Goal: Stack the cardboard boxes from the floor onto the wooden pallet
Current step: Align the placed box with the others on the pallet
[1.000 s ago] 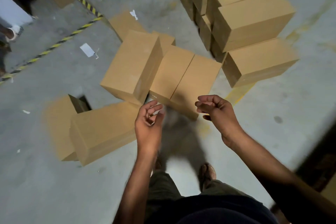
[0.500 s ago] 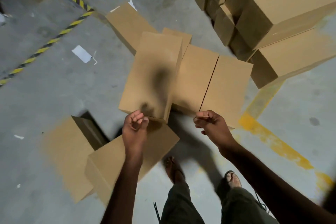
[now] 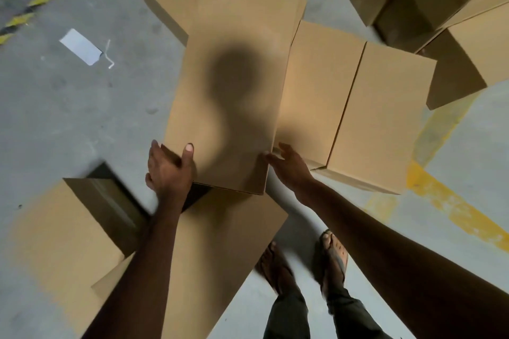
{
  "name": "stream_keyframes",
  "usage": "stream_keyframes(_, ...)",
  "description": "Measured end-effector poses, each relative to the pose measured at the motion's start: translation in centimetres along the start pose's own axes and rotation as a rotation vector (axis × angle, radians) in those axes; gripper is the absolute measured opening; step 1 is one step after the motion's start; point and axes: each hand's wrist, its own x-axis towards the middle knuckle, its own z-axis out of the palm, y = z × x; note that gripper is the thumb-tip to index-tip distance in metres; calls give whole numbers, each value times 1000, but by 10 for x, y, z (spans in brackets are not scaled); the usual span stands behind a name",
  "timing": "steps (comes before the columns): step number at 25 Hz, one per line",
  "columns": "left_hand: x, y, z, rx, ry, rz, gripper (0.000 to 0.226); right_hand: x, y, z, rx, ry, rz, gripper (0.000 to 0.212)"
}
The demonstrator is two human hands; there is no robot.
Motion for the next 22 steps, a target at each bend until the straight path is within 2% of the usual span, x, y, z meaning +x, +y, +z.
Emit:
stream_keyframes(3,11,-7,3,-105,5,-54,83,21,23,9,72,-74,-35,85)
stream_keyframes(6,-6,8,1,-163,6,-19,58,6,13,-6,146,-40,-58,69)
stream_keyframes(9,-31,40,-5,-250,14,12,69,-15,-13,-50,183,16,-120,35)
stream_keyframes(10,-40,55,-7,-296,14,21,66,-21,-21,-68,194,40,-160,31)
stream_keyframes(14,-85,125,-12,-437,-16,100,44,-47,-62,-143,282,137,-209,33)
stream_keyframes(22,-125,231,-14,-559,-150,170,38,-104,-90,-237,346,248,-203,15)
